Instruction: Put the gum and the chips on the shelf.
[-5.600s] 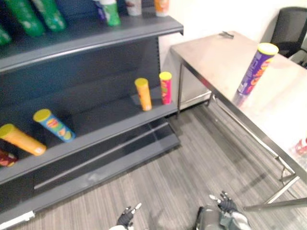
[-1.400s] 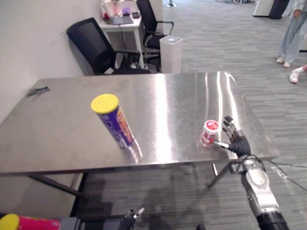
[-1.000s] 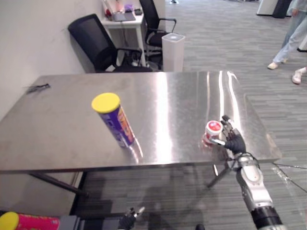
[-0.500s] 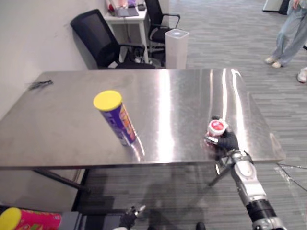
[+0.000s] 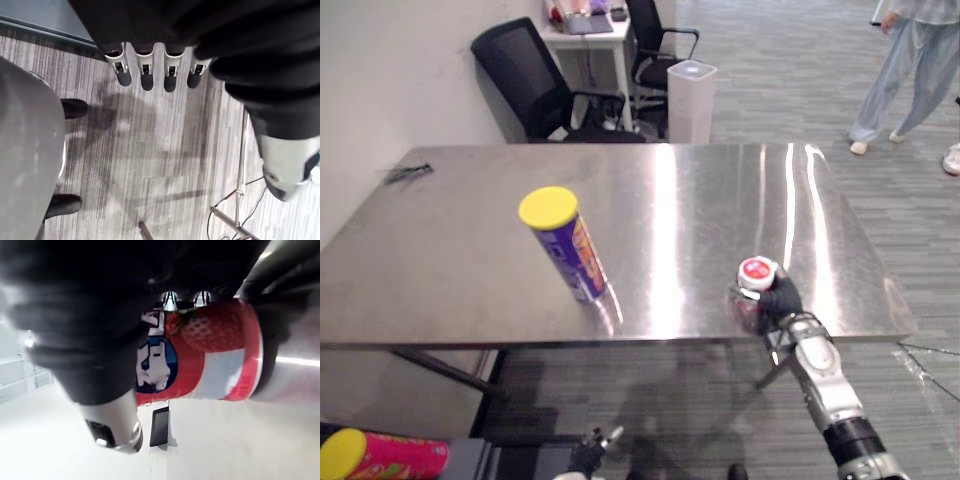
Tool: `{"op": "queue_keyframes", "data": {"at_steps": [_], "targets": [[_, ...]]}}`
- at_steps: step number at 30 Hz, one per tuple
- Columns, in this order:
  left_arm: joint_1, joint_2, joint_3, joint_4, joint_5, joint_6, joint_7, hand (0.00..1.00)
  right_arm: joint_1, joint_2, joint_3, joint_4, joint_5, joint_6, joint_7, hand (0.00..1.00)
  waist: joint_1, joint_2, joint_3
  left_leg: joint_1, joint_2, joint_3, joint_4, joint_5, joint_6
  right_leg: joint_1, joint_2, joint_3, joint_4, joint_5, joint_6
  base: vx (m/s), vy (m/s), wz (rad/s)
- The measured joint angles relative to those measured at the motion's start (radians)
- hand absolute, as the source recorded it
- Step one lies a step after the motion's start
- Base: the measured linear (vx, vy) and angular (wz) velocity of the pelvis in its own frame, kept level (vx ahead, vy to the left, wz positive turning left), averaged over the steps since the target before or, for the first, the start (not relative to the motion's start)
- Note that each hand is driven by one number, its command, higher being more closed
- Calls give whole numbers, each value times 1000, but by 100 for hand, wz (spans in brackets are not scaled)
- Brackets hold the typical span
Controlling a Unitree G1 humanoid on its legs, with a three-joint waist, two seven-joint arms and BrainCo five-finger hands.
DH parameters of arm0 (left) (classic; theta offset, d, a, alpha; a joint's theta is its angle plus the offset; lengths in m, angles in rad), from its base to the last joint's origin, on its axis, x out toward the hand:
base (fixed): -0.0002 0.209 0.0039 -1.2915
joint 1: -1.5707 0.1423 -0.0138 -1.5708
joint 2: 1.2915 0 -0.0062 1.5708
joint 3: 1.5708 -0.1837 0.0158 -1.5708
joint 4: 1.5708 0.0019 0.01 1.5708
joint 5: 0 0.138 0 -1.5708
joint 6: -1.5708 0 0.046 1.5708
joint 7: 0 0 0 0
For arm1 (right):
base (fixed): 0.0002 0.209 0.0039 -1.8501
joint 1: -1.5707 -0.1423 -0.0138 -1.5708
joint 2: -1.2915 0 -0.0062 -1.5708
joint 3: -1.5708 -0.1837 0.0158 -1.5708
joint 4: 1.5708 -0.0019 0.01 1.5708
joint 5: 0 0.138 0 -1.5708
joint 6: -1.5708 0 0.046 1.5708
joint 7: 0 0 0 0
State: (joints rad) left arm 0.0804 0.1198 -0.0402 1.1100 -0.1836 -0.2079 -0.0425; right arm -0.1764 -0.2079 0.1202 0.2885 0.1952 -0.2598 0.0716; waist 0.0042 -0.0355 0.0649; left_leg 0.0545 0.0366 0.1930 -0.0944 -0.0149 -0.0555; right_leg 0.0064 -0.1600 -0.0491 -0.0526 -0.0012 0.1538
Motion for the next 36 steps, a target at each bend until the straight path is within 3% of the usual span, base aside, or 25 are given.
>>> {"op": "queue_keyframes", "data": {"at_steps": [6,11,21,29,36], "targets": [[-1,-2,2,0,10,1,1,0,1,14,-1,-24,-2,14,-4,100,-1,0,0,5,0,-1,0,0,0,6,0,0,0,0,0,0,0,0],[0,-4,9,1,10,2,2,0,5,14,-23,-168,-1,13,-10,100,-2,0,4,23,6,3,0,0,0,19,0,2,2,0,0,-26,-16,-2],[4,-8,55,2,11,4,0,0,122,-11,-199,-451,5,-1,2,100,-7,-5,6,32,8,-11,11,-5,-4,36,-1,-18,5,-2,-2,-20,-13,3],[14,-8,97,1,15,14,-2,0,179,-12,-342,-557,51,-14,0,100,-29,-10,7,30,10,-43,8,-3,-3,39,-1,-50,27,-21,-10,-16,-20,12],[21,-12,120,-9,32,15,-3,0,197,-9,-400,-558,51,-15,-22,100,-30,-15,3,30,10,-46,8,-2,-3,41,-1,-52,27,-21,-10,0,-2,1]]}}
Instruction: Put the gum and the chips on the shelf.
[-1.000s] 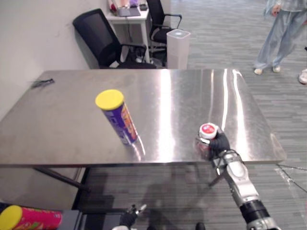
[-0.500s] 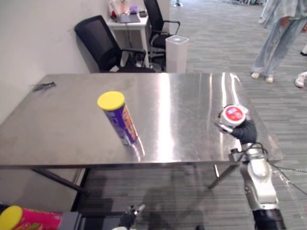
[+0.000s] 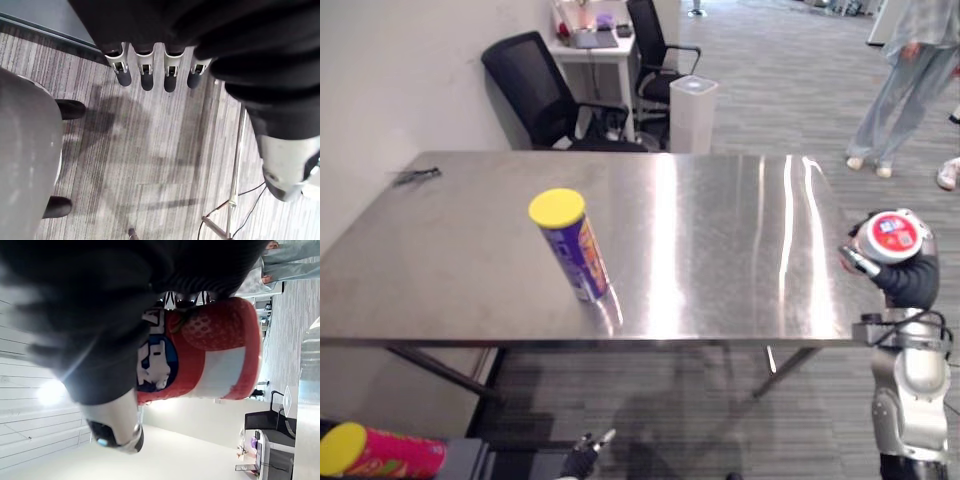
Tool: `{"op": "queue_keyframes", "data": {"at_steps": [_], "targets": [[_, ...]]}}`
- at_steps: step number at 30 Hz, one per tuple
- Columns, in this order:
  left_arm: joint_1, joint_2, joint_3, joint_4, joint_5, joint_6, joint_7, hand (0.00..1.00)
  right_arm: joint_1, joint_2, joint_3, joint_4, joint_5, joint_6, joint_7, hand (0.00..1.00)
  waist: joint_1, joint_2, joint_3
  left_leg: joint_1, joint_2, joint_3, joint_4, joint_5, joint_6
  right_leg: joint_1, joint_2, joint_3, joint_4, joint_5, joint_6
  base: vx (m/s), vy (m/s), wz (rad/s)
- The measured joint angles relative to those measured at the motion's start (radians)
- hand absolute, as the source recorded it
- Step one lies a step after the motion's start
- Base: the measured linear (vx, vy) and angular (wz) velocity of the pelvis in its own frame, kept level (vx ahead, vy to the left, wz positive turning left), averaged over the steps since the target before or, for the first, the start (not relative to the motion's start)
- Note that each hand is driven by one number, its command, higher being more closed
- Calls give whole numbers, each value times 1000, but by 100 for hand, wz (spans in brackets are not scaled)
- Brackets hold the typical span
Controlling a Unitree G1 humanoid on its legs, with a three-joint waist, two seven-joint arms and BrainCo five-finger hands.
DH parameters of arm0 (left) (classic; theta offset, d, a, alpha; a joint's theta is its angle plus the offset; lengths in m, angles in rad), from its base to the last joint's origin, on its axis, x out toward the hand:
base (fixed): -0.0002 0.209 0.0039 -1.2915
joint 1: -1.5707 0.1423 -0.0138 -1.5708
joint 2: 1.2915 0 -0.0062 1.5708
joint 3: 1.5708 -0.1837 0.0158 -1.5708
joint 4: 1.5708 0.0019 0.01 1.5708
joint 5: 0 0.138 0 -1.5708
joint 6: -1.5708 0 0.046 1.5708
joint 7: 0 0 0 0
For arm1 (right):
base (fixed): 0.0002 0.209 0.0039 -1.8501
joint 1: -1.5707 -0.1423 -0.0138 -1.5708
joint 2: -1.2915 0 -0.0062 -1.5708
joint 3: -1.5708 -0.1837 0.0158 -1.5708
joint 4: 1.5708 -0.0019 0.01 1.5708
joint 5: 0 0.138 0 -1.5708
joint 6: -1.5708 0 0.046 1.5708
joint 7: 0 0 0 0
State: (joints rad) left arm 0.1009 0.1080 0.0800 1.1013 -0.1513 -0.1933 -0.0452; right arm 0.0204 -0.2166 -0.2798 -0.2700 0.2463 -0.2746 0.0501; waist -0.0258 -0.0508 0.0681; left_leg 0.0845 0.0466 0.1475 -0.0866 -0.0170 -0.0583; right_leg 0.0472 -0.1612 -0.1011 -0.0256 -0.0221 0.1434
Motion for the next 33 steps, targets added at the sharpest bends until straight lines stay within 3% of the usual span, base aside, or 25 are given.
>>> {"op": "queue_keyframes", "data": {"at_steps": [5,8,11,16,17,18,19,20,22,26,27,29,30,31,33], "targets": [[2,0,0,-7,9,1,-1,0,27,0,-54,4,-12,0,-23,100,-2,-2,0,-8,-2,-26,2,6,1,2,-4,-26,22,-11,-4,-14,-15,14],[-2,6,-2,-8,8,1,-1,0,27,3,-62,13,-11,0,-25,100,-3,-10,7,-39,-4,-45,54,-3,-2,-56,-17,-30,153,-75,-11,-38,-22,20],[-22,17,1,-7,-3,3,-2,0,16,11,-32,25,-5,0,-20,100,0,-20,44,-120,8,-82,210,-60,-10,-85,-22,-61,250,-123,-25,-113,-59,34],[-39,13,5,-17,-9,9,-17,0,-30,11,105,78,39,1,6,100,8,9,74,-260,35,-202,268,-46,-37,-147,0,-182,322,-154,-70,-175,-117,72],[-38,13,5,-29,-25,9,-21,0,-48,8,119,78,40,2,11,100,19,28,86,-275,52,-207,227,-38,-34,-153,7,-227,327,-159,-80,-159,-158,109],[-39,15,11,-27,-41,10,-21,0,-58,7,127,79,40,2,15,100,33,15,85,-273,78,-122,166,-70,16,-147,-1,-283,295,-151,-102,-157,-164,123],[-44,16,23,-29,-49,10,-23,0,-68,5,126,81,40,1,15,100,34,8,87,-286,92,-51,202,-68,37,-146,-18,-313,284,-147,-109,-168,-157,148],[-62,13,38,-26,-75,11,-30,0,-92,-7,125,91,39,2,8,100,34,11,101,-341,134,65,356,-58,58,-147,-42,-387,301,-144,-119,-143,-112,134],[-55,12,45,-26,-84,20,-30,0,-111,-8,121,107,38,5,-14,100,37,22,107,-335,183,157,526,-59,65,-125,-67,-499,318,-154,-134,-114,-97,157],[-26,-7,95,-21,-113,30,-37,0,-117,-9,109,120,38,5,-21,100,45,47,96,-229,294,324,667,-90,99,-101,-145,-674,377,-157,-138,-94,23,150],[-20,-18,120,-17,-120,30,-38,0,-117,-9,87,120,37,4,-26,100,43,67,88,-224,297,341,640,-83,87,-94,-172,-734,404,-163,-128,-107,157,140],[-4,-15,128,-22,-142,31,-39,0,-117,-5,70,125,34,10,-37,100,46,51,79,-242,235,358,549,-84,89,-89,-197,-788,369,-152,-100,-123,199,162],[11,2,153,-20,-142,37,-40,0,-118,1,71,124,28,9,-34,100,51,53,72,-238,190,322,443,-85,87,-74,-202,-848,327,-127,-86,-112,214,145],[16,5,161,-16,-142,41,-40,0,-119,3,70,124,28,10,-33,100,51,56,71,-240,175,311,398,-85,87,-69,-201,-880,317,-117,-83,-130,258,135],[30,22,174,-3,-136,49,-38,0,-117,24,54,127,26,19,-30,100,50,55,70,-242,139,315,268,-59,34,-60,-207,-968,310,-82,-75,-95,195,114]]}}
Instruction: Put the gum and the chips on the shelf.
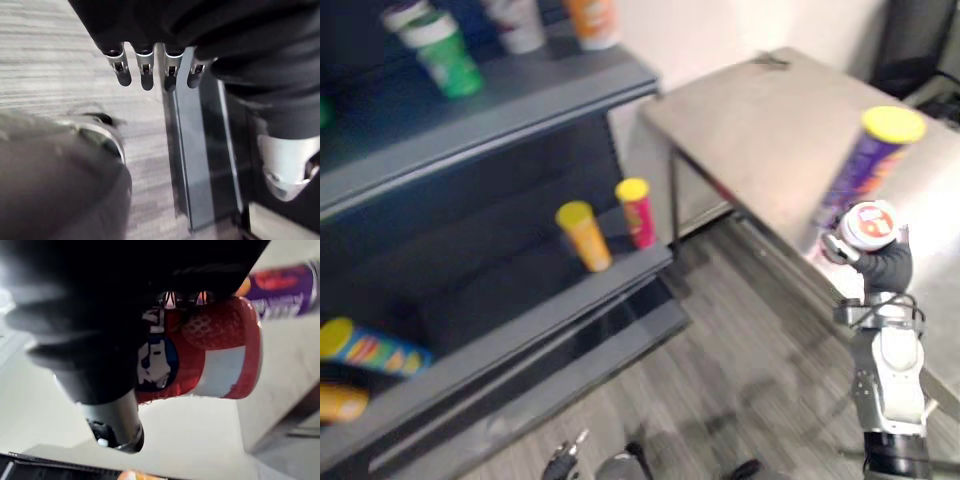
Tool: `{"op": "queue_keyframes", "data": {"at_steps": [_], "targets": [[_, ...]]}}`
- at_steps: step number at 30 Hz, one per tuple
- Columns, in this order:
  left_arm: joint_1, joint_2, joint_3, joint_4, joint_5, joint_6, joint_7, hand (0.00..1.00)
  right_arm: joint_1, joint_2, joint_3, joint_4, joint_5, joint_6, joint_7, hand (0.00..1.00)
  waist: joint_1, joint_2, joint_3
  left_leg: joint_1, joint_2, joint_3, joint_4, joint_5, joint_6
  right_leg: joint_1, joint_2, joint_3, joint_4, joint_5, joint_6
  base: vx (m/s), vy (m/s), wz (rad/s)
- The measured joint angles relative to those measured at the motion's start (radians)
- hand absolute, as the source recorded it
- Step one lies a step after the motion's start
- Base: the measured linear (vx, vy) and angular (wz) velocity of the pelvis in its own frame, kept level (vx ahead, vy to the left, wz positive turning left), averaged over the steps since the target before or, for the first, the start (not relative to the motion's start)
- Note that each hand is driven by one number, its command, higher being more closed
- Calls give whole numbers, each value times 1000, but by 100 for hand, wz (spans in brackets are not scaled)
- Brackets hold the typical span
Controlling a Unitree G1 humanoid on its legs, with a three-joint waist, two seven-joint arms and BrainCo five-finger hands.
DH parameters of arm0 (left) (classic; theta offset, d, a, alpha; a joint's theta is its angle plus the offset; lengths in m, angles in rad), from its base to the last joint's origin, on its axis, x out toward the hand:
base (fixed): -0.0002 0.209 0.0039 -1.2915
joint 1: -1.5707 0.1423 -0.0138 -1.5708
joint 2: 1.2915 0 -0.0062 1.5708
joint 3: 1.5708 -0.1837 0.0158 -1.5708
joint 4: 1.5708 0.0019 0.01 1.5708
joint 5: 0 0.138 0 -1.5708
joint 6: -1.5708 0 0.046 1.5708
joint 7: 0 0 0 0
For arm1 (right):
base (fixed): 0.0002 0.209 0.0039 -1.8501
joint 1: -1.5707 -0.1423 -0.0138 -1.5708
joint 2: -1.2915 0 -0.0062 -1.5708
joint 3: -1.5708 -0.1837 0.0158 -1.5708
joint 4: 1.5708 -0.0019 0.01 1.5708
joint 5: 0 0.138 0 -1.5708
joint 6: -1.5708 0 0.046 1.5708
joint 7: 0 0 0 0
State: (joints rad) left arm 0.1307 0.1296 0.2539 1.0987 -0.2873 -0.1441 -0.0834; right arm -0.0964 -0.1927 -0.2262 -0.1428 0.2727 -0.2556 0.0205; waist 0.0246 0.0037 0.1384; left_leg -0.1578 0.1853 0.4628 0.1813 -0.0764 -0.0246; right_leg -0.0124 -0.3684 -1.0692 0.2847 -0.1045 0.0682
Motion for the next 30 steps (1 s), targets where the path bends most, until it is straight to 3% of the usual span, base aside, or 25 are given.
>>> {"op": "queue_keyframes", "data": {"at_steps": [1,5,10,19,23,26,28,29,30], "targets": [[2,-1,6,2,10,0,0,0,-1,7,-7,0,0,1,1,100,0,-4,0,0,-13,-3,-29,15,-13,-1,-6,-14,-1,7,-3,-76,182,75],[31,-22,6,20,75,2,0,0,7,15,-36,0,-12,3,-11,100,-2,-15,1,24,-100,-16,-168,80,22,-3,-51,-31,-4,62,0,-71,162,28],[32,2,9,12,71,1,4,0,24,16,-63,15,-56,3,-35,100,5,-34,5,67,-150,-23,-231,96,19,-6,-73,63,-24,93,-6,-24,109,5],[42,-9,10,-2,65,1,-2,0,31,16,-34,42,-77,10,-18,100,10,-38,8,73,-137,-8,-259,107,3,-20,-35,112,-57,91,-9,37,-33,-8],[39,-10,5,-28,54,-1,-10,0,37,14,-2,64,-77,10,-12,100,10,-36,9,57,-132,-39,-261,130,17,-18,-20,119,-56,90,-10,122,-49,23],[37,-8,-13,-46,39,-9,-6,0,6,14,69,128,-77,12,-7,100,22,-42,18,20,-126,-61,-181,110,28,-8,-22,121,-56,91,-9,123,-22,36],[31,-10,-26,-55,19,-9,-6,0,-6,14,119,154,-77,13,6,100,47,-43,38,17,-121,-69,-140,84,28,20,-24,120,-54,92,-8,69,4,30],[33,-11,-37,-67,17,-9,-6,0,-5,14,144,160,-77,16,15,100,67,-43,39,16,-124,-78,-126,69,27,24,-35,119,-35,92,-8,24,60,39],[34,-10,-63,-75,17,-9,-4,0,-6,14,164,159,-77,19,24,100,66,-38,41,3,-136,-107,-127,52,28,26,-62,130,14,92,-8,8,53,56]]}}
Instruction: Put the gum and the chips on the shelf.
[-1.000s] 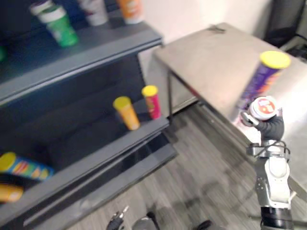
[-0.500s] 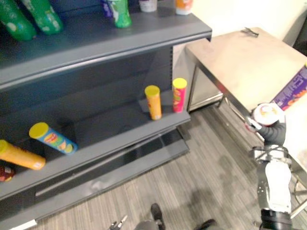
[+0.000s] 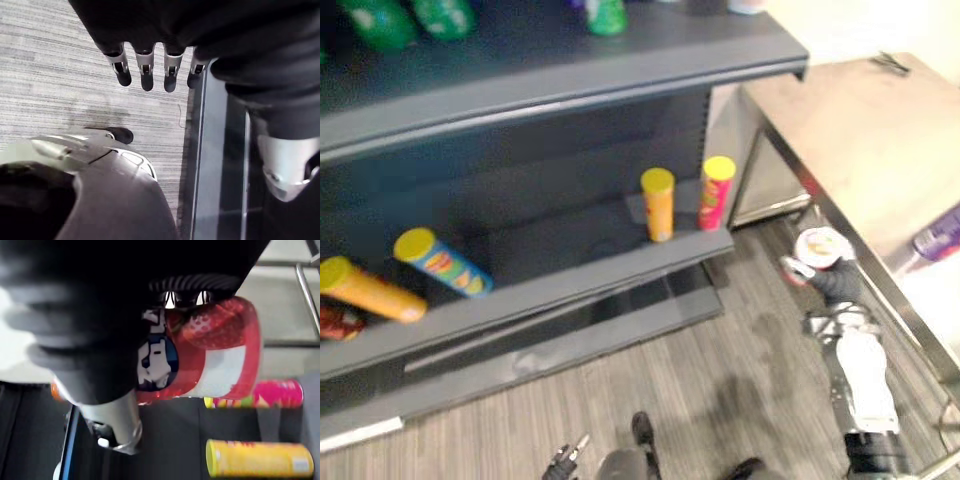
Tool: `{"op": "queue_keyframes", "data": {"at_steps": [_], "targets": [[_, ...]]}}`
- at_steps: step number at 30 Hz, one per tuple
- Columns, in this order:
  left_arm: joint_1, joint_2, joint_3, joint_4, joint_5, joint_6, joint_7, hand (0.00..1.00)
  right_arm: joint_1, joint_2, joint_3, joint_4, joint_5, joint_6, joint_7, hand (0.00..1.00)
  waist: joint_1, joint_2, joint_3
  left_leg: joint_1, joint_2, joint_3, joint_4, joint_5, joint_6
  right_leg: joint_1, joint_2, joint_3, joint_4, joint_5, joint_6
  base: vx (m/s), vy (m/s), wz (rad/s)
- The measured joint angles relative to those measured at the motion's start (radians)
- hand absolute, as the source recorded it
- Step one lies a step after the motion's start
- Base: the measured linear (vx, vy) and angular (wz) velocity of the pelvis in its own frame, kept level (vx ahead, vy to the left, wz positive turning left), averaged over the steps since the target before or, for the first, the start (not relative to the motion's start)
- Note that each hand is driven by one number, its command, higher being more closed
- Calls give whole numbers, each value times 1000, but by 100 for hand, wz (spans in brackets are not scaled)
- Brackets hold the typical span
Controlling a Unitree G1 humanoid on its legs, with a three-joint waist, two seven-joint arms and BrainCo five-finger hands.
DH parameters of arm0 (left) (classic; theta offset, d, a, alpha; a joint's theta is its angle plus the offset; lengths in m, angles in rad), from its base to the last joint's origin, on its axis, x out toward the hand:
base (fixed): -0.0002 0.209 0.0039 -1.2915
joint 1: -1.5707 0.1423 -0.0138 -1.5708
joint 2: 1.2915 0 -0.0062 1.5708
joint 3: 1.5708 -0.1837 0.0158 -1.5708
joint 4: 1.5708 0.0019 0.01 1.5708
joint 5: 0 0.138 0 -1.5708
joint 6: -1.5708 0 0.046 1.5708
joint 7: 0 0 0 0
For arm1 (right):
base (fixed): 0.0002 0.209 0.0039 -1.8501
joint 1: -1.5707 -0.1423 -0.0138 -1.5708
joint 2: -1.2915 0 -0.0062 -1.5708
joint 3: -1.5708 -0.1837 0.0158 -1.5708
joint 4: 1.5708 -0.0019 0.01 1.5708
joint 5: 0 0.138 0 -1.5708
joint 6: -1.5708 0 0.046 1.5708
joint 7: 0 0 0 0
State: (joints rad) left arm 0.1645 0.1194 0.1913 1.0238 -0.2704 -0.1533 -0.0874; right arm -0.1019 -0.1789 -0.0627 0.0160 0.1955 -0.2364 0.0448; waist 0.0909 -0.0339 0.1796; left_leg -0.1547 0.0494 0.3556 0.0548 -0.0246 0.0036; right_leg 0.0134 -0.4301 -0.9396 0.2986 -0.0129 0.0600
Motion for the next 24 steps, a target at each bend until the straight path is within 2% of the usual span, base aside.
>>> {"op": "queue_keyframes", "data": {"at_steps": [1,2,3,4,5,6,7,8,10,13,14,16,18,20,21,24], "targets": [[0,0,-12,-6,2,-1,0,0,0,0,4,0,0,1,5,100,-4,1,3,1,-8,-20,-1,-6,10,-5,-20,36,41,1,-3,29,87,84],[0,6,-38,-11,5,-12,3,0,2,-2,12,0,0,8,10,100,-8,2,9,12,-23,-60,1,-12,26,-64,-59,199,169,13,-93,108,109,78],[-3,15,-53,-9,7,-13,4,0,10,0,22,1,0,8,10,100,-10,12,17,19,-19,-96,7,-13,35,-151,-26,439,252,1,-106,121,114,75],[-6,15,-65,-10,7,-13,6,0,13,-1,33,0,0,8,11,100,-12,26,26,18,-11,-120,9,-14,35,-171,24,548,242,-53,-63,116,88,70],[-13,26,-72,-7,7,-13,8,0,14,0,44,-2,0,8,17,100,-16,23,33,20,-2,-150,7,-14,36,-190,89,671,215,-103,-34,67,32,78],[-14,41,-75,-7,7,-15,12,0,15,2,65,-5,1,8,26,100,-21,18,43,23,-9,-178,7,-13,35,-205,134,754,170,-121,-17,99,22,112],[-18,44,-77,-4,7,-16,19,0,21,2,84,-16,1,8,32,100,-34,-2,45,25,-34,-219,12,-14,33,-220,155,803,114,-119,-13,102,-2,109],[-24,44,-79,0,7,-17,22,0,26,2,83,-25,2,8,32,100,-38,-11,45,25,-42,-241,20,-13,24,-221,164,826,101,-116,-9,119,-31,112],[-47,49,-101,18,7,-22,23,0,58,2,79,-58,9,7,39,100,-57,-11,51,19,-64,-320,60,-29,6,-214,191,901,69,-104,11,128,-84,117],[-52,50,-114,39,6,-25,23,0,85,9,80,-87,37,7,62,100,-57,-23,49,13,-77,-379,93,-46,-19,-189,194,880,-12,-67,63,107,-192,87],[-50,46,-108,51,5,-24,24,0,88,21,79,-88,53,7,71,100,-57,-19,48,9,-65,-397,92,-58,-40,-155,202,862,-43,-94,90,87,-272,38],[-46,40,-105,53,5,-23,23,0,88,32,77,-91,74,6,73,100,-59,-4,46,-1,-17,-386,68,-59,-53,-145,239,828,-86,-102,81,76,-285,28],[-47,41,-104,63,9,-21,23,0,127,36,65,-93,101,6,74,100,-75,6,42,27,38,-366,-6,3,-89,-130,271,770,-91,-114,58,126,-258,46],[-49,40,-91,71,12,-20,22,0,143,39,59,-93,113,5,74,100,-78,7,41,51,55,-365,-50,35,-107,-114,283,743,-91,-115,57,142,-170,40],[-49,39,-81,72,18,-20,22,0,147,39,59,-93,122,4,74,100,-92,8,41,57,57,-361,-61,51,-113,-95,284,719,-99,-115,57,100,-96,44],[-54,36,-78,64,52,-20,23,0,157,49,65,-93,122,-6,74,100,-87,11,37,70,58,-324,-92,77,-116,-74,284,700,-123,-115,57,48,-2,25]]}}
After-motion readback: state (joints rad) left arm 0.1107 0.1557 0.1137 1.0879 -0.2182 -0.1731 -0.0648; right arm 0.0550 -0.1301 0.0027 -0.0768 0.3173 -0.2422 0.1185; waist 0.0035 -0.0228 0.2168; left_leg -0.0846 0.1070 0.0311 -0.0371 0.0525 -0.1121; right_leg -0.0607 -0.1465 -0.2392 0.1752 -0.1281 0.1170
